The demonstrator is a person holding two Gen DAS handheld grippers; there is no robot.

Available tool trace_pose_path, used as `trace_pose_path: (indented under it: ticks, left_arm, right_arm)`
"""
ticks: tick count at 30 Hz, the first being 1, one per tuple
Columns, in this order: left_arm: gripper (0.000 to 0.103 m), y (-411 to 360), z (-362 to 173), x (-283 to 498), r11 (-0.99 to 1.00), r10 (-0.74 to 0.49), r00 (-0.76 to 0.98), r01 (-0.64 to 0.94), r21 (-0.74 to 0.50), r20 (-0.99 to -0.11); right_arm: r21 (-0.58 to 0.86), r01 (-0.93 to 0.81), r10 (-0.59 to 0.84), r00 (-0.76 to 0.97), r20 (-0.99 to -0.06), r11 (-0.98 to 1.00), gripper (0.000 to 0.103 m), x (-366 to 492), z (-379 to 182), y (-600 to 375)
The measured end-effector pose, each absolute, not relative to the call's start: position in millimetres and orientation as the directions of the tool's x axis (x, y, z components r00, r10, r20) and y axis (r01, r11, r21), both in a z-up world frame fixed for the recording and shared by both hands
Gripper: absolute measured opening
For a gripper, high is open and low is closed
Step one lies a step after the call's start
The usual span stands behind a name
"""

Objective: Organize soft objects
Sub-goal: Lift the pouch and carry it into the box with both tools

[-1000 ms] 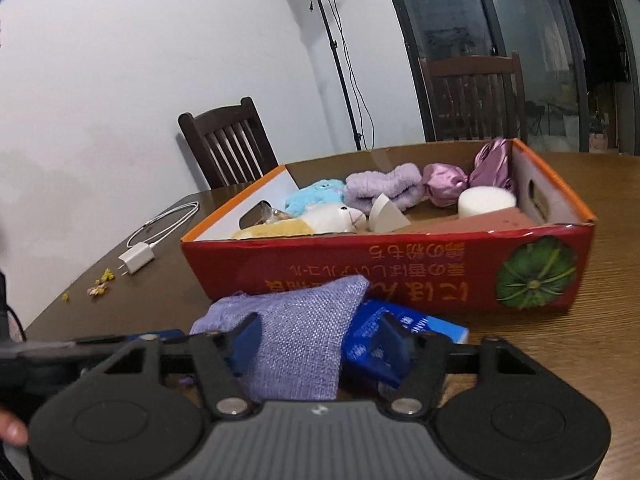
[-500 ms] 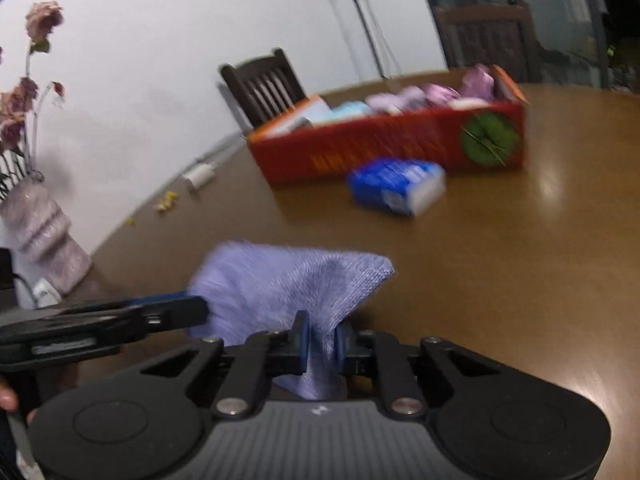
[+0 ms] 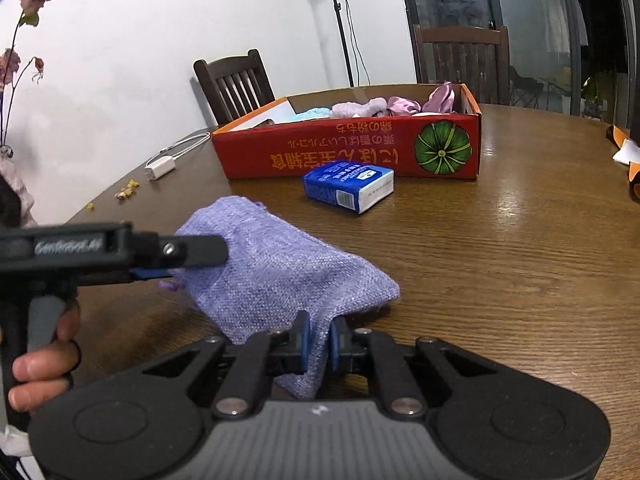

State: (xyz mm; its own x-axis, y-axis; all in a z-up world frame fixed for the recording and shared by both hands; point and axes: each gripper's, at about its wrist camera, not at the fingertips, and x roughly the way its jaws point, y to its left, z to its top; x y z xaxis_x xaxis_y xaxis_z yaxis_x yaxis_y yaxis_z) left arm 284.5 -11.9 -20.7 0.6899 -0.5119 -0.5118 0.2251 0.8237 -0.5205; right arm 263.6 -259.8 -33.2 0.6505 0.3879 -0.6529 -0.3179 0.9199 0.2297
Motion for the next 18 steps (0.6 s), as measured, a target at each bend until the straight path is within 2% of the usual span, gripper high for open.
trace_pose_path:
  ticks: [2, 4, 8, 13, 16, 18]
  left_arm:
    - [0.013, -17.0, -20.1, 284.0, 0.825, -0.516, 0.695, 0.244, -0.510, -0.501]
    - [0.009, -22.0, -15.5, 279.8, 0.836, -0.508, 0.708, 0.266, -0.481, -0.491]
    - [0.008, -23.0, 9.6, 280.6, 0.838, -0.512, 0.731, 0.309, -0.451, -0.451]
    - [0.007, -28.1, 61.6, 326.1, 0.870, -0.472, 0.803, 0.357, -0.340, -0.364]
    - [0.007, -33.4, 78.4, 373.7, 0.887, -0.447, 0.818, 0.354, -0.296, -0.361]
    - [0.007, -37.7, 78.2, 412.1, 0.911, -0.402, 0.819, 0.314, -0.267, -0.409]
  right_arm:
    - [0.235, -0.326, 0.397, 0.648, -0.650, 0.916, 0.011, 263.4, -33.3, -259.7]
    - [0.238, -0.331, 0.403, 0.648, -0.647, 0.913, 0.012, 264.1, -32.6, -260.0]
    - [0.268, -0.344, 0.435, 0.670, -0.601, 0.900, 0.010, 270.4, -14.3, -262.8]
    - [0.273, -0.442, 0.519, 0.710, -0.476, 0.855, 0.010, 313.8, 42.2, -262.5]
    - [0.250, -0.456, 0.519, 0.722, -0.457, 0.854, 0.009, 368.6, 64.6, -260.3]
    - [0.296, -0.449, 0.538, 0.694, -0.480, 0.843, 0.009, 414.7, 68.0, -261.2]
